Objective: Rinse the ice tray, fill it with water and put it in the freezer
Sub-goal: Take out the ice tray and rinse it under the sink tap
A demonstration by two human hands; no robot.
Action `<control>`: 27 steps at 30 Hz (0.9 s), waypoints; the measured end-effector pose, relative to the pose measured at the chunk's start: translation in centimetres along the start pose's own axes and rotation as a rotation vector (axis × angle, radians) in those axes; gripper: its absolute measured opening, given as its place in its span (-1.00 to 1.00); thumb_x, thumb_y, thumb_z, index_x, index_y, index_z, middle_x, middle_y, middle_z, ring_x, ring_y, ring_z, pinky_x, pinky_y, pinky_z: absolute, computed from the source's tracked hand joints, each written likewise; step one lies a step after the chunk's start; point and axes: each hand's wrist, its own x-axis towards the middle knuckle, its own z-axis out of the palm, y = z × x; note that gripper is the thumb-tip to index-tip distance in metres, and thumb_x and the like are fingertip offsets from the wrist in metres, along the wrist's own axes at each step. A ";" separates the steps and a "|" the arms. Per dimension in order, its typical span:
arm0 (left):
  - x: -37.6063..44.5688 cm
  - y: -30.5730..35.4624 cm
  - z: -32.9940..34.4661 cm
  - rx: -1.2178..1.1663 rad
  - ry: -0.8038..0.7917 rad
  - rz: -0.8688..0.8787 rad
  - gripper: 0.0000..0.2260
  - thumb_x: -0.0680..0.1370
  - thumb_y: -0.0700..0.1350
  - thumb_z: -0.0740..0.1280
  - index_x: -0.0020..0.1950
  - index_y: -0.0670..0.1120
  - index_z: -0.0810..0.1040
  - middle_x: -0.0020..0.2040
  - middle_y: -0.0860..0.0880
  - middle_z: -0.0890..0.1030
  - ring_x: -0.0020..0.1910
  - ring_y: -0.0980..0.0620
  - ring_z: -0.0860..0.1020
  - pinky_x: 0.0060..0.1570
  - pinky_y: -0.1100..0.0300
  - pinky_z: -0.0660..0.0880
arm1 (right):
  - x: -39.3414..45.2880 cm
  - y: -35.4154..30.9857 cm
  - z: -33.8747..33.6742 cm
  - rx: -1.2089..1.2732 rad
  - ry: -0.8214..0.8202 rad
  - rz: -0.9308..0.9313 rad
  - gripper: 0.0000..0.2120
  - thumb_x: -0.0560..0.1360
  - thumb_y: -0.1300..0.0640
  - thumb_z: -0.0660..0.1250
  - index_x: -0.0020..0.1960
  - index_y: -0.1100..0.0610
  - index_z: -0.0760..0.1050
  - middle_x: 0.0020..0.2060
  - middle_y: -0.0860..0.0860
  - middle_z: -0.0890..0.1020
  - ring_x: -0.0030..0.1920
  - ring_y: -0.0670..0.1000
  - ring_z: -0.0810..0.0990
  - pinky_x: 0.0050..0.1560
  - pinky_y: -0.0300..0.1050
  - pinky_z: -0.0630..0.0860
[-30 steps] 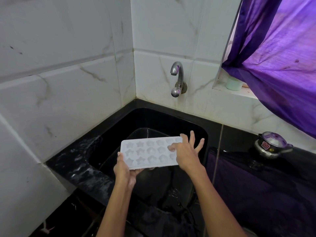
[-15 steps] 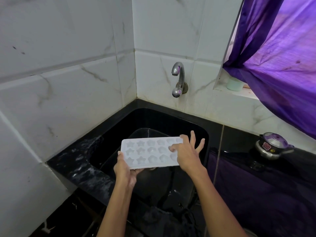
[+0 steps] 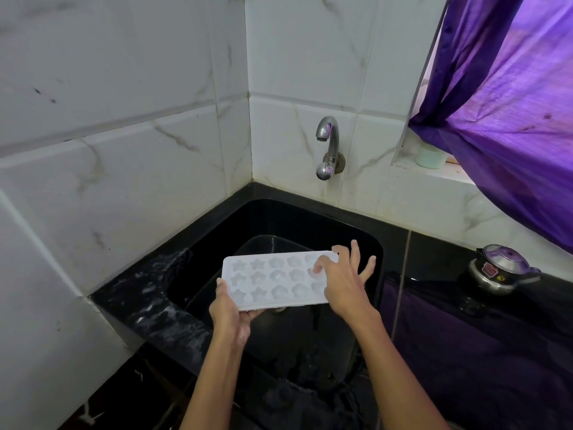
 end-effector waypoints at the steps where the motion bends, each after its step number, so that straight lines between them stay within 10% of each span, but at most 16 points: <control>1: 0.0 0.0 0.0 0.000 0.002 0.000 -0.68 0.63 0.10 0.11 -0.05 -0.10 0.49 -0.06 -0.14 0.62 -0.09 -0.15 0.60 -0.18 -0.13 0.55 | 0.1 -0.2 0.0 0.015 0.015 -0.006 -0.42 0.32 0.56 0.15 0.14 -0.01 0.43 0.45 0.09 0.13 0.52 0.22 -0.29 0.40 0.37 -0.38; 27: -0.1 -0.1 0.5 0.014 -0.017 0.005 -0.68 0.64 0.10 0.09 -0.07 -0.09 0.50 -0.07 -0.13 0.62 -0.09 -0.14 0.60 -0.23 -0.09 0.55 | 0.4 -1.9 1.0 -0.091 -0.070 -0.113 -0.34 0.36 0.54 0.23 0.21 -0.12 0.52 0.53 0.09 0.03 0.51 0.24 -0.35 0.36 0.40 -0.43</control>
